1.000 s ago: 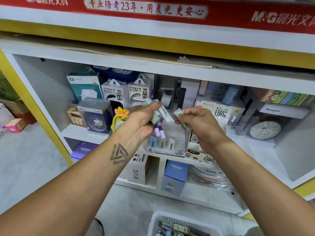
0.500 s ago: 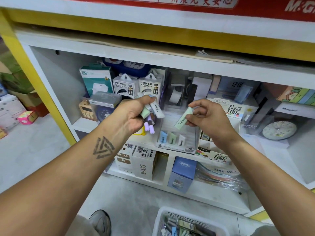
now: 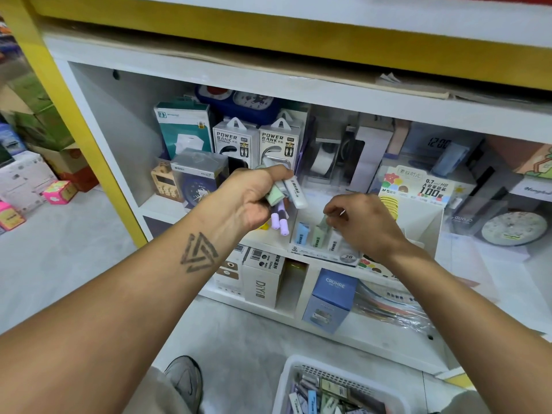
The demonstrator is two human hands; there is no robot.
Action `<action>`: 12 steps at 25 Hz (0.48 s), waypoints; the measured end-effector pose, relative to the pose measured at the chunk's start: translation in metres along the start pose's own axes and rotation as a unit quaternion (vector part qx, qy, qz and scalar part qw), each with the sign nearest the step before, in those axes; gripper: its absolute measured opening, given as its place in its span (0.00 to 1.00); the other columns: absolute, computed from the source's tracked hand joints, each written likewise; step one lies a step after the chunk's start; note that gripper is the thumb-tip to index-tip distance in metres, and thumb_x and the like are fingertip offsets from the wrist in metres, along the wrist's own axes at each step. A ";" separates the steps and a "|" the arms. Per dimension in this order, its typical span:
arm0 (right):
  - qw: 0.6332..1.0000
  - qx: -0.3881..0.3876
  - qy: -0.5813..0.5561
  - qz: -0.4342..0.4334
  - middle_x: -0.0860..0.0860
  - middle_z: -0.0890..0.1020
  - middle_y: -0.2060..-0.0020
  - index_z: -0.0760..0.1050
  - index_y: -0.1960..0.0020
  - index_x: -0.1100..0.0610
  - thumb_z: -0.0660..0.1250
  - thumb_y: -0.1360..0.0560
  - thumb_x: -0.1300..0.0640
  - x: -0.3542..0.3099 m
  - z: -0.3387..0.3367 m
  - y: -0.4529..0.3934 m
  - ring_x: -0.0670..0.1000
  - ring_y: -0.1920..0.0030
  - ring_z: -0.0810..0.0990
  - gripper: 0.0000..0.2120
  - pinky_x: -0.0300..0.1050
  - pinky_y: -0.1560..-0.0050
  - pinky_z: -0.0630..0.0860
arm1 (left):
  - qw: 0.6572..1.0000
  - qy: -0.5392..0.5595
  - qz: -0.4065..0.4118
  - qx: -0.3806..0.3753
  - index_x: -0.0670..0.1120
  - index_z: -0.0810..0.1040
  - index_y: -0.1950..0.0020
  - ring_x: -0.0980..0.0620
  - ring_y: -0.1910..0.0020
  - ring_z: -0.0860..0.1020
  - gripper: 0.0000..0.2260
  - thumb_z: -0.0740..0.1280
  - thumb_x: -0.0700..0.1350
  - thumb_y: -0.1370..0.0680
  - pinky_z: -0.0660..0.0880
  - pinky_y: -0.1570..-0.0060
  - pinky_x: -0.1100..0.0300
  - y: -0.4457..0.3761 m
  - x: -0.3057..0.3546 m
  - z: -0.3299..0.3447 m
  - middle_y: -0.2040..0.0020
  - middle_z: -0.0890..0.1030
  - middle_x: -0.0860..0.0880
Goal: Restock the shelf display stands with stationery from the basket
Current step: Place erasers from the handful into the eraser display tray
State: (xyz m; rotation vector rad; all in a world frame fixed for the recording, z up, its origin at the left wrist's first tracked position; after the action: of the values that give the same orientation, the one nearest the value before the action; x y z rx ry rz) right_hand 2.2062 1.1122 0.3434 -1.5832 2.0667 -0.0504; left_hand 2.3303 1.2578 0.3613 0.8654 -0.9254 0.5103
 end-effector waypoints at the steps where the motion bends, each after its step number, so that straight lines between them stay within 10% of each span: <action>1: 1.000 -0.005 0.013 -0.016 0.52 0.87 0.56 0.85 0.49 0.56 0.72 0.24 0.62 -0.001 0.000 0.000 0.51 0.56 0.83 0.06 0.48 0.51 0.80 | 1.000 0.004 0.001 0.001 0.40 0.77 0.53 0.47 0.74 0.76 0.01 0.68 0.36 0.23 0.70 0.80 0.62 -0.001 -0.001 0.000 0.50 0.79 0.38; 8: 0.992 -0.121 0.023 0.014 0.49 0.83 0.41 0.80 0.35 0.54 0.62 0.20 0.64 0.000 0.013 -0.003 0.49 0.43 0.80 0.17 0.45 0.41 0.76 | 1.000 0.006 -0.005 -0.003 0.39 0.78 0.56 0.46 0.67 0.79 0.02 0.70 0.34 0.24 0.76 0.70 0.54 0.000 -0.006 0.005 0.57 0.81 0.39; 12: 0.892 -0.048 -0.414 0.177 0.52 0.86 0.58 0.83 0.44 0.54 0.67 0.19 0.56 -0.006 -0.003 -0.005 0.48 0.63 0.83 0.08 0.41 0.63 0.76 | 0.999 0.012 -0.020 -0.047 0.36 0.77 0.45 0.45 0.66 0.83 0.08 0.68 0.32 0.24 0.82 0.66 0.50 0.006 -0.008 0.018 0.56 0.82 0.38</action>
State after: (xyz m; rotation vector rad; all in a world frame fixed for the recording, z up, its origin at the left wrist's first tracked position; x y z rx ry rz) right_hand 2.2104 1.1151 0.3496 -0.9740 1.6178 0.7399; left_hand 2.3127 1.2461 0.3626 0.7906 -0.9006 0.4384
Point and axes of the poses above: each hand's wrist, its own y-axis away from the middle knuckle, its own z-axis out of the palm, x = y × z, the point moved 4 cm from there along -y, towards the middle knuckle
